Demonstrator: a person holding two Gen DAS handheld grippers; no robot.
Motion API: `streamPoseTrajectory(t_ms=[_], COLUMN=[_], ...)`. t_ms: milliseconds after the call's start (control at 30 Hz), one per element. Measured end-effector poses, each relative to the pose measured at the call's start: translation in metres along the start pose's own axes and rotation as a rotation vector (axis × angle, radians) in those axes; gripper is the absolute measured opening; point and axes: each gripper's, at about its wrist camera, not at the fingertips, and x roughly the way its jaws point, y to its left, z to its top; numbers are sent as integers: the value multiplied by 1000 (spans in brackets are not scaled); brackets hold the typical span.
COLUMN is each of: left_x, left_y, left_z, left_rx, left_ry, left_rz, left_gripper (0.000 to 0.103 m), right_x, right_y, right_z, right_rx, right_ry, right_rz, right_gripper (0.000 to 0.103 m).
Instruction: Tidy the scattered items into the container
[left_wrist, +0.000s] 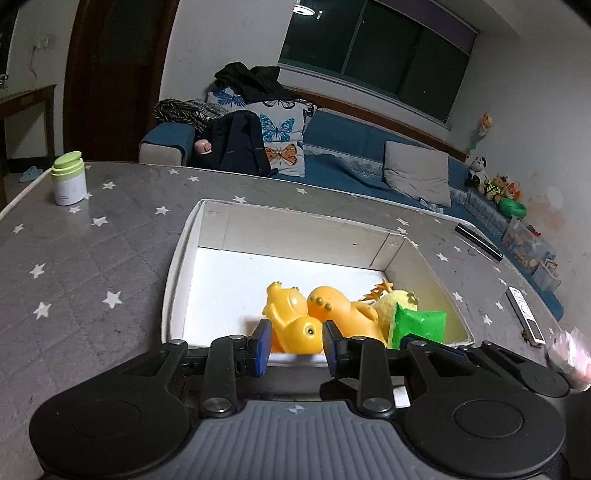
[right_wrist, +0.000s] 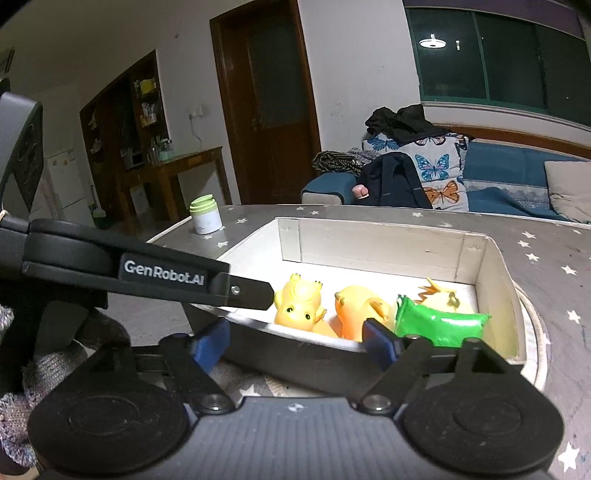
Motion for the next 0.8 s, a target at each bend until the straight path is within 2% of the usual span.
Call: streamPoseTrajectory(t_ms=[100,167,300,800], left_x=[-7,-11,-19,-31], left_y=[1,1,1,-8], left_z=[-5,-9,-16,-40], left_rx=[-5,-2,8,39], left_ry=[-6,-8,-12,-20], left_rz=[7,21,45,85], left_gripper=[33,33,33,33], right_x=[-5,-10,-17,-31], right_y=[-1,-1,0,-7], right_z=[-4,-6,-10,-25], right_rx=[7,16,17,72], right_ry=[1,-1,6,27], right_rz=[1,-7,-29,-139], right_gripper=[87,95,103,103])
